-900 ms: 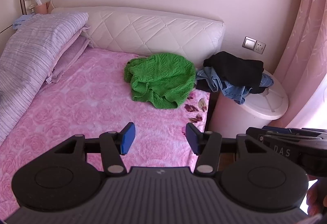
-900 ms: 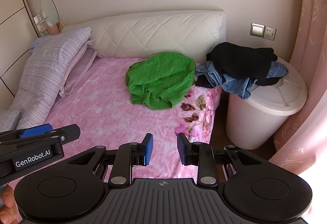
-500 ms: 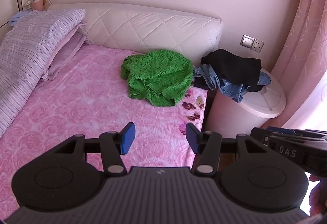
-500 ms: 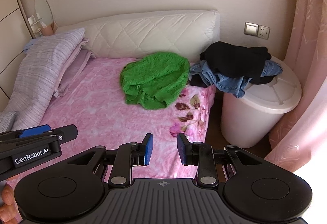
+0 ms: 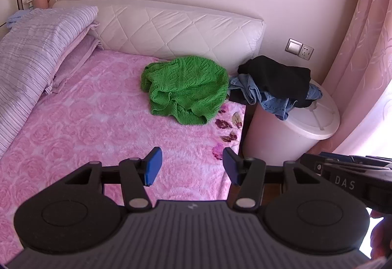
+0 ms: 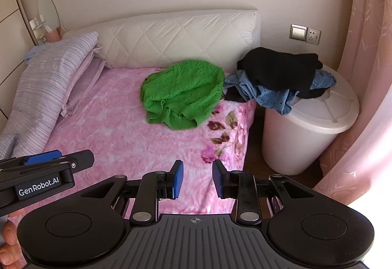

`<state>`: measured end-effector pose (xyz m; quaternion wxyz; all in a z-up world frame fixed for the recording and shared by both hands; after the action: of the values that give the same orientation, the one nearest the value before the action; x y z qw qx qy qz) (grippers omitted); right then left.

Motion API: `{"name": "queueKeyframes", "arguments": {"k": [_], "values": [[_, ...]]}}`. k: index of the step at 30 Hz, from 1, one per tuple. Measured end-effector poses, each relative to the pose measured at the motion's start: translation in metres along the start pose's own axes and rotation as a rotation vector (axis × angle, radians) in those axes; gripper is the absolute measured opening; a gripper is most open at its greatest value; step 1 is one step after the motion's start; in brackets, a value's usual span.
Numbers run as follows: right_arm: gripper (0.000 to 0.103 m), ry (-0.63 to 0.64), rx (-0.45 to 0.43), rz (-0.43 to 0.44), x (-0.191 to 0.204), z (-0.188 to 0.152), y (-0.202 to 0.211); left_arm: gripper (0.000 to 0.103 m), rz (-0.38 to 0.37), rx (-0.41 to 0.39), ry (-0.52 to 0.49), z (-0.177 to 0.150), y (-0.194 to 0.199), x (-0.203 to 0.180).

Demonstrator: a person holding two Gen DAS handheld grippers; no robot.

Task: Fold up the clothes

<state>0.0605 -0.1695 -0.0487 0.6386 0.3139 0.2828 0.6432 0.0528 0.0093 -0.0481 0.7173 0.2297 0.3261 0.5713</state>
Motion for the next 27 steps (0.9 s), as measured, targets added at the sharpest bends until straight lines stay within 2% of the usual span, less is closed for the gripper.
{"name": "queueKeyframes", "arguments": {"k": [27], "values": [[0.030, 0.033, -0.004, 0.012, 0.010, 0.021, -0.010, 0.051, 0.015, 0.002, 0.033, 0.020, -0.011, 0.011]]}}
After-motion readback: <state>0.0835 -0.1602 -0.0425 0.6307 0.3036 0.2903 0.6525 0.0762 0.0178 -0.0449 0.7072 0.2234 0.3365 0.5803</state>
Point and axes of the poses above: each gripper's, at about its wrist camera, not at the fingertips, and y roughly against the way its jaws point, x to its left, z to its top, the point moved 5 cm from there along -y, roughly the way its jaws point, and after that the axes turned 9 degrees about -z, right-handed, at the moved point
